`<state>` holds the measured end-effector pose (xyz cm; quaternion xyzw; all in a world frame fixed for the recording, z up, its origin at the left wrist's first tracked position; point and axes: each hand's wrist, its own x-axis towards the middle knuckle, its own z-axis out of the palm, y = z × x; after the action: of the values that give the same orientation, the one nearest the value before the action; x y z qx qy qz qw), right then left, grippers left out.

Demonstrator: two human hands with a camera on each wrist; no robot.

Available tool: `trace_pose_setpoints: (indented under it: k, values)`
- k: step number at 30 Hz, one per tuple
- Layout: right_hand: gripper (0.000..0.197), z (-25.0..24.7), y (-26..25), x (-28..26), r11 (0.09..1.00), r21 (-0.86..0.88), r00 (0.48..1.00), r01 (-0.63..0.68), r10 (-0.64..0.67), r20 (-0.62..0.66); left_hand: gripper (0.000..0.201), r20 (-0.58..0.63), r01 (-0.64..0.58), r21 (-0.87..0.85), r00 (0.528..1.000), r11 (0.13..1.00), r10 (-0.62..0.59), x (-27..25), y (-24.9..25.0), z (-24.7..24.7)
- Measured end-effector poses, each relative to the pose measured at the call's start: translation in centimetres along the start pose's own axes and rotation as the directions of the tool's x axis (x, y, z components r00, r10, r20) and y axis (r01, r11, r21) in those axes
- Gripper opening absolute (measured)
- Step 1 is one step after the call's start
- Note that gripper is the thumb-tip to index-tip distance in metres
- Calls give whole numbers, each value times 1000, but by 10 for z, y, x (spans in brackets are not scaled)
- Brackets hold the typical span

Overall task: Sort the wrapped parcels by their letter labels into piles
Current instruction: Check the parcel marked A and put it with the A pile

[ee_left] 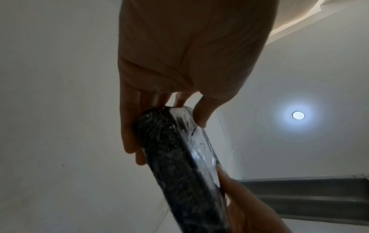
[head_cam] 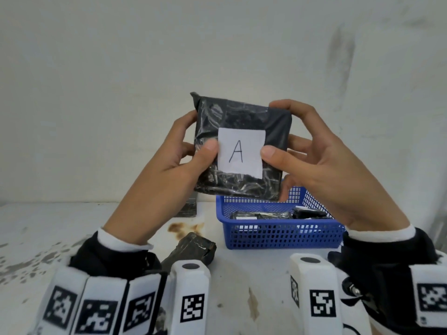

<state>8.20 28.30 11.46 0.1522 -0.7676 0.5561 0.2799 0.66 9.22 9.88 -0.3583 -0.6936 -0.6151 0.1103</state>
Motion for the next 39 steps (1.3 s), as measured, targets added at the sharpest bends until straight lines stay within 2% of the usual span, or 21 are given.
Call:
trace_pose_setpoints:
  k: [6, 10, 13, 16, 19, 25, 31, 39]
  values:
    - [67, 4, 2, 0, 991, -132, 1000, -10, 9, -6, 59, -70, 68, 63, 996, 996, -63, -2, 5, 9]
    - [69, 7, -1, -2, 993, -110, 999, -40, 41, 10, 58, -101, 89, 76, 992, 993, -81, -3, 8, 9]
    - [58, 8, -1, -2, 994, -108, 1000, -10, 10, 0, 60, -117, 100, 94, 989, 991, -89, -5, 11, 10]
    - [43, 8, 1, -2, 994, -106, 1000, 10, -12, -18, 52, -140, 107, 70, 986, 992, -96, -5, 12, 12]
    - [37, 10, 1, -3, 993, -116, 1000, 16, -17, -8, 47, -168, 124, 25, 979, 992, -118, -3, 9, 12]
    - [33, 14, 2, -1, 992, -121, 1000, 20, -20, 6, 37, -179, 150, -88, 970, 985, -164, -4, 10, 15]
    - [29, 13, 1, -1, 995, -95, 1000, 17, -17, -1, 23, -165, 134, -84, 975, 987, -147, -5, 11, 16]
    - [24, 19, -2, -1, 994, -105, 998, 32, -38, -56, 34, -156, 113, -50, 980, 992, -119, -6, 13, 17]
